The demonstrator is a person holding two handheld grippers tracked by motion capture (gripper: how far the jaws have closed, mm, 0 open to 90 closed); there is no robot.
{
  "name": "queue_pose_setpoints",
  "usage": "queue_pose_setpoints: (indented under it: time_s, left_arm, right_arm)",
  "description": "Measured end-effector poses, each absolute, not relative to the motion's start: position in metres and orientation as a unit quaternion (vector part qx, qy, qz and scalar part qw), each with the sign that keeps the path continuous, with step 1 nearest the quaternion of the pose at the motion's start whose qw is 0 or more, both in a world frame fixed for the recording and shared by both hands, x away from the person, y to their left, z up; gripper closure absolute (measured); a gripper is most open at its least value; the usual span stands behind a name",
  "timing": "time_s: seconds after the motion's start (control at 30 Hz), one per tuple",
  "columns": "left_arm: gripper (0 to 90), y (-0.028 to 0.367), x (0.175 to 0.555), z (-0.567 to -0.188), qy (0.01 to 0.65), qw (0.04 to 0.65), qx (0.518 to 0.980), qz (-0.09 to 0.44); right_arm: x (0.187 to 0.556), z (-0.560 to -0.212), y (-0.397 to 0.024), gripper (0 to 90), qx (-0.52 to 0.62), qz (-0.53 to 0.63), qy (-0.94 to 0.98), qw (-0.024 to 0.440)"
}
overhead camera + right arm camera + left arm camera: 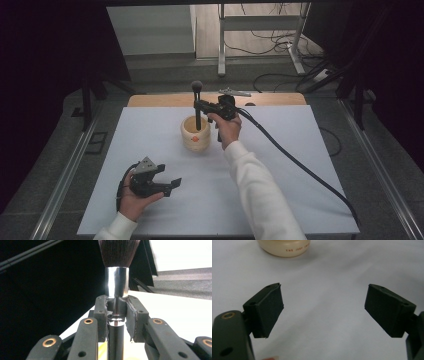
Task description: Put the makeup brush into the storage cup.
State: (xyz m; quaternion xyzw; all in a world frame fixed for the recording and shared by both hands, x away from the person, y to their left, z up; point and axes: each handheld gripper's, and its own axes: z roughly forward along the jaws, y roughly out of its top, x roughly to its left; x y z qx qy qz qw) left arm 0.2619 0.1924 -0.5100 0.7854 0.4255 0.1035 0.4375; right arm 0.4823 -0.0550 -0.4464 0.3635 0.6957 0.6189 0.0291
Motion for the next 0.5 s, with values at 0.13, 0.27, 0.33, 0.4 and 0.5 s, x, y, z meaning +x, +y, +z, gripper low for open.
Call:
queue_pose_setpoints:
  time_s: [0.13, 0.27, 0.33, 0.4, 0.5]
  left_arm:
    - [15.7, 0.191, 0.262, -0.51, 0.427, 0.438, 0.784, 0.103]
    - [15.7, 0.192, 0.262, -0.51, 0.426, 0.439, 0.785, 0.103]
    - [15.7, 0.192, 0.262, -0.51, 0.426, 0.438, 0.785, 0.103]
    - [15.7, 0.192, 0.262, -0.51, 0.426, 0.439, 0.785, 0.103]
    - [15.7, 0.191, 0.262, -0.51, 0.427, 0.439, 0.784, 0.103]
  right_arm:
    - [0.481, -0.453, -0.052, 72.0, 0.364, 0.613, 0.7, 0.03]
    - [0.48, -0.457, -0.05, 72.0, 0.361, 0.609, 0.705, 0.034]
    - [0.48, -0.458, -0.05, 72.0, 0.359, 0.604, 0.71, 0.036]
    - [0.479, -0.459, -0.049, 72.0, 0.357, 0.603, 0.712, 0.039]
    - [0.478, -0.462, -0.049, 71.9, 0.352, 0.6, 0.718, 0.042]
